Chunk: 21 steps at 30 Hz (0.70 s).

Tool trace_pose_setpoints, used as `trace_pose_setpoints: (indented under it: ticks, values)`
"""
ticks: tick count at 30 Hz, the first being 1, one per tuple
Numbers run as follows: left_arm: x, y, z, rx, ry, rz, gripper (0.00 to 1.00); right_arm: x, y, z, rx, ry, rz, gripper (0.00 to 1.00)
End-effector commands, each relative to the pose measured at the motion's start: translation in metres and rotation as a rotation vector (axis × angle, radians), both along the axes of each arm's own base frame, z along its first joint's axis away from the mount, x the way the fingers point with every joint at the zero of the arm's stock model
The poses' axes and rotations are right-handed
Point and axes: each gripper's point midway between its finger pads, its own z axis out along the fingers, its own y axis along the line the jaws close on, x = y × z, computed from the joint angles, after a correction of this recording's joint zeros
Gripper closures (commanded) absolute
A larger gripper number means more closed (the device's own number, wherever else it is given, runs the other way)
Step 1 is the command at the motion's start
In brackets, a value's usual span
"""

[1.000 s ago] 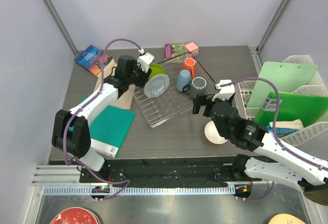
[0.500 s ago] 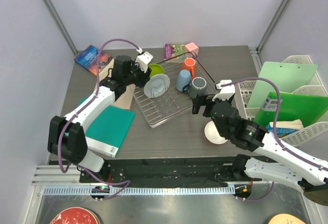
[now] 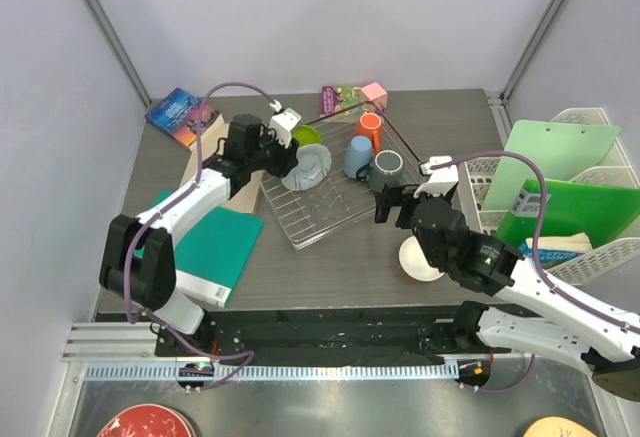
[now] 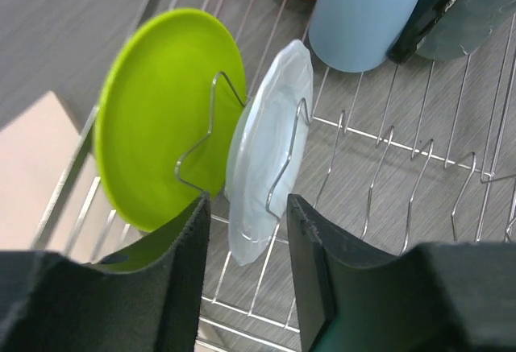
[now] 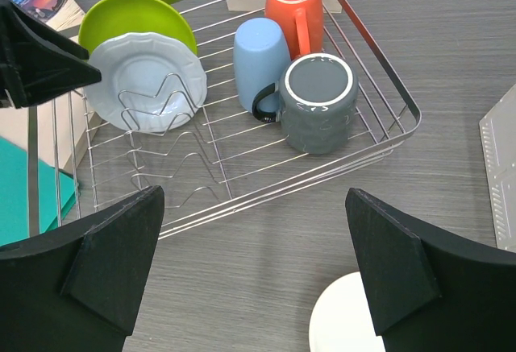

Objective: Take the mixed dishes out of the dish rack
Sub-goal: Pick up the plate from the dish rack.

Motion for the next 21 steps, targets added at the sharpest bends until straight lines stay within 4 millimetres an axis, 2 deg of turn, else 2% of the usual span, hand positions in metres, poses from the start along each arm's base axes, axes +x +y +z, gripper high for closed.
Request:
trace_pose_setpoints:
  ticks: [1,4,7,10,13,16,19,21]
  values:
    - [0.004,-0.01,-0.017,-0.043,0.043,-0.012,0.6,0.002,0.001,0.007,0.041,-0.023,-0.013,0.0]
    - [0.005,-0.01,-0.026,-0.049,0.066,0.005,0.68,0.002,-0.002,0.007,0.035,-0.026,-0.022,0.0]
    - [0.005,-0.007,-0.026,-0.061,0.059,0.032,0.77,0.003,-0.002,0.006,0.028,-0.026,-0.026,0.0]
    - [0.012,-0.002,-0.011,-0.076,-0.012,0.074,0.83,0.004,-0.001,0.005,0.023,-0.022,-0.026,0.0]
    - [0.012,0.004,-0.008,-0.068,-0.038,0.104,0.88,0.004,0.002,0.001,0.017,-0.012,-0.018,0.0]
    - [0.007,0.007,-0.005,-0.067,-0.054,0.107,0.98,0.004,0.004,0.0,0.021,-0.009,-0.016,0.0]
    - [0.004,0.005,0.002,-0.077,-0.081,0.115,1.0,0.004,0.006,-0.001,0.028,-0.005,-0.012,0.0]
    - [0.002,0.004,0.014,-0.091,-0.108,0.125,1.0,0.004,0.006,-0.001,0.031,-0.003,-0.008,0.0]
